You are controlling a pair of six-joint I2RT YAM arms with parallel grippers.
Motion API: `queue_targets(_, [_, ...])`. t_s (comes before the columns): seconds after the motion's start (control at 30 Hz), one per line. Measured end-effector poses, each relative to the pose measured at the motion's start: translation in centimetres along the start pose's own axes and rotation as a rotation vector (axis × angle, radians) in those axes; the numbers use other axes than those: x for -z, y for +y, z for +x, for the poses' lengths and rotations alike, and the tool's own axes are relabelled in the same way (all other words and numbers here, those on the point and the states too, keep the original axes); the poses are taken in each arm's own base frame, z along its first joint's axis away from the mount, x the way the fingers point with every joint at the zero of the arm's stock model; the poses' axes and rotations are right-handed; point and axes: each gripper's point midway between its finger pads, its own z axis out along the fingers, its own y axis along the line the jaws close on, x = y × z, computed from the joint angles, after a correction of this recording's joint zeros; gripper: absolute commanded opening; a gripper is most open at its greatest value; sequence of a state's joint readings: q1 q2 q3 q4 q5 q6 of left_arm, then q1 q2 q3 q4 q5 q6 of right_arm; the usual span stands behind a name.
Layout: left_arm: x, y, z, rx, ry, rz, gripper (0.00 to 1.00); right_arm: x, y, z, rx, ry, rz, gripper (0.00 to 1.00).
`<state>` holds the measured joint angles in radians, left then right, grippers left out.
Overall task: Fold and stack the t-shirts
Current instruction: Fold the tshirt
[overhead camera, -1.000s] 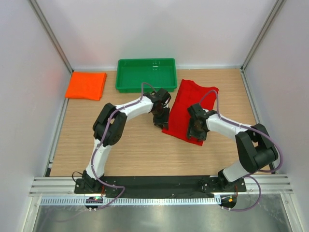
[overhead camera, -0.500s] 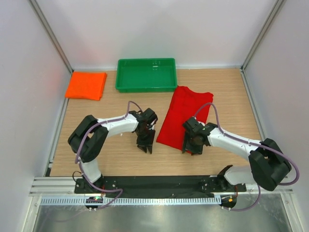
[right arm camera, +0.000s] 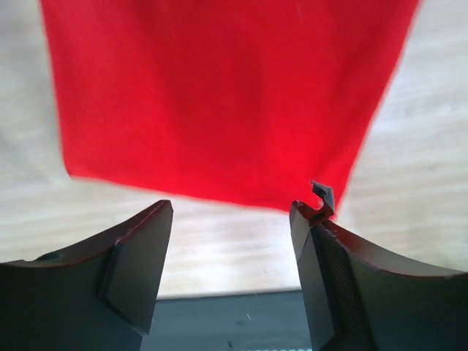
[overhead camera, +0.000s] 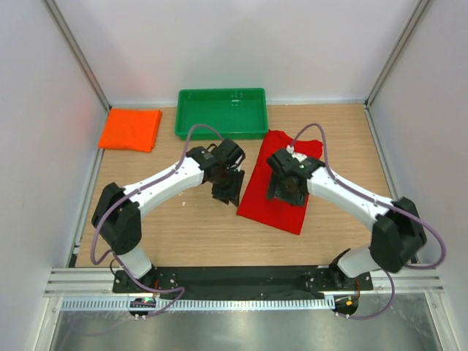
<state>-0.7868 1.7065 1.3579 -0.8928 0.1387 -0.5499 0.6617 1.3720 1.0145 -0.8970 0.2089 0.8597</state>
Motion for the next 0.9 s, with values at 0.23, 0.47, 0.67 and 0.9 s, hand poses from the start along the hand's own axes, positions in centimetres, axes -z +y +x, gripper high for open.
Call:
queue_targets(0.23, [4.2, -0.4, -0.8, 0.03, -0.088, 0.042, 0.4, -5.2, 2.2, -3.9, 0.02, 0.02, 0.117, 0.75])
queue_targets(0.47, [8.1, 2.5, 0.9, 0.103, -0.148, 0.044, 0.41, -9.1, 2.0, -4.3, 0.052, 0.056, 0.161, 0.74])
queue_targets(0.67, [9.5, 4.9, 2.2, 0.177, -0.165, 0.028, 0.43, -9.0, 1.0, -1.2, 0.083, 0.062, 0.089, 0.74])
queue_targets(0.9, [10.2, 5.9, 2.2, 0.216, -0.174, 0.027, 0.43, -6.6, -0.7, 5.2, 0.221, 0.137, 0.048, 0.73])
